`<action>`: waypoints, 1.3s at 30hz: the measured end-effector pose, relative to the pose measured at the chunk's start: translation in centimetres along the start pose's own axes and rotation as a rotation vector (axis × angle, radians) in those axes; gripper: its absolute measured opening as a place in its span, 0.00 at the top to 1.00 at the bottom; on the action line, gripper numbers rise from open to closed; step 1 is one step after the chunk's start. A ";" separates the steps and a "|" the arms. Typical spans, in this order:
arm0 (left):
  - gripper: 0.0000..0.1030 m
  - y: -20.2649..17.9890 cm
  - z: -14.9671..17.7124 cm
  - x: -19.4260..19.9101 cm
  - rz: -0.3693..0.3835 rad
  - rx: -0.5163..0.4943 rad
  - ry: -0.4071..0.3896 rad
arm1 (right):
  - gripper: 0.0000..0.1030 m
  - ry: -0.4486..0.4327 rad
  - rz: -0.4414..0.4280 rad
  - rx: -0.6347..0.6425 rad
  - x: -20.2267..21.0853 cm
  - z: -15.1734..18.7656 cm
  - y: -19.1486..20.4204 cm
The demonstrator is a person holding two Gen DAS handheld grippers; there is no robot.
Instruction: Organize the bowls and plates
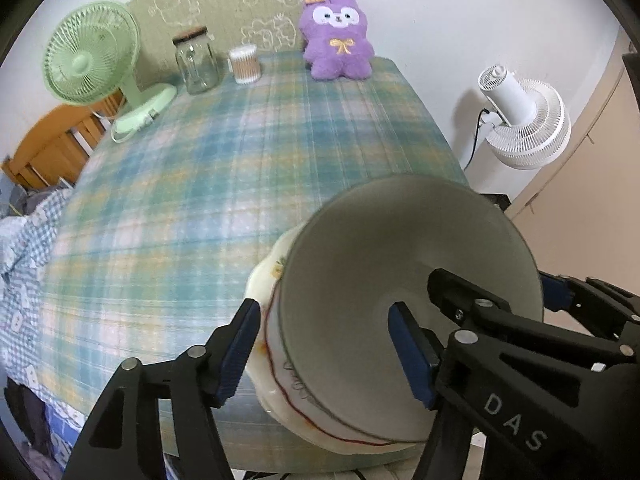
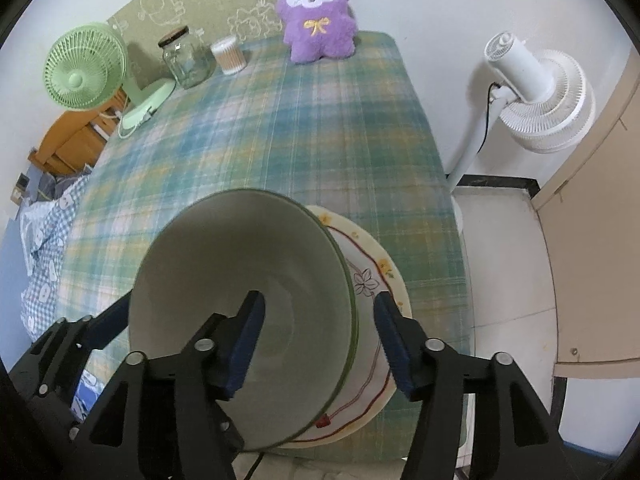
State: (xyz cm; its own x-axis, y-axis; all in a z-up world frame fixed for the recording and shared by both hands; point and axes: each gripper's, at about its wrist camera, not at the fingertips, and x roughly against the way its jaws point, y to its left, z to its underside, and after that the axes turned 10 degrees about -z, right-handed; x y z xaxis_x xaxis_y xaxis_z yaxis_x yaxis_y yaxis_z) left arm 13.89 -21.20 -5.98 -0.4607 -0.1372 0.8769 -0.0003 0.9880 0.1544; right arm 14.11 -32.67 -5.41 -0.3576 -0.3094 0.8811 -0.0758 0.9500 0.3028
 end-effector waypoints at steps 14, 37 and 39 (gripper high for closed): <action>0.16 3.5 -1.0 4.3 0.004 0.012 -0.152 | 0.22 -0.173 0.085 0.020 4.9 -0.3 3.3; 0.00 21.4 -0.7 6.4 0.051 0.010 -0.329 | 0.16 -0.396 0.198 -0.065 5.8 1.0 19.6; 0.00 22.8 -0.5 6.1 0.039 0.008 -0.340 | 0.16 -0.408 0.203 -0.075 5.2 1.3 20.6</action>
State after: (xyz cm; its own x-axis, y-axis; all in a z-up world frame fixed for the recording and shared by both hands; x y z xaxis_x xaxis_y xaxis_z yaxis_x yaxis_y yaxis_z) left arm 11.52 0.42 3.09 -0.7303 -0.0692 0.6796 0.0167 0.9928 0.1190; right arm 9.44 -14.64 4.91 -0.6966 -0.0612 0.7148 0.0963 0.9794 0.1777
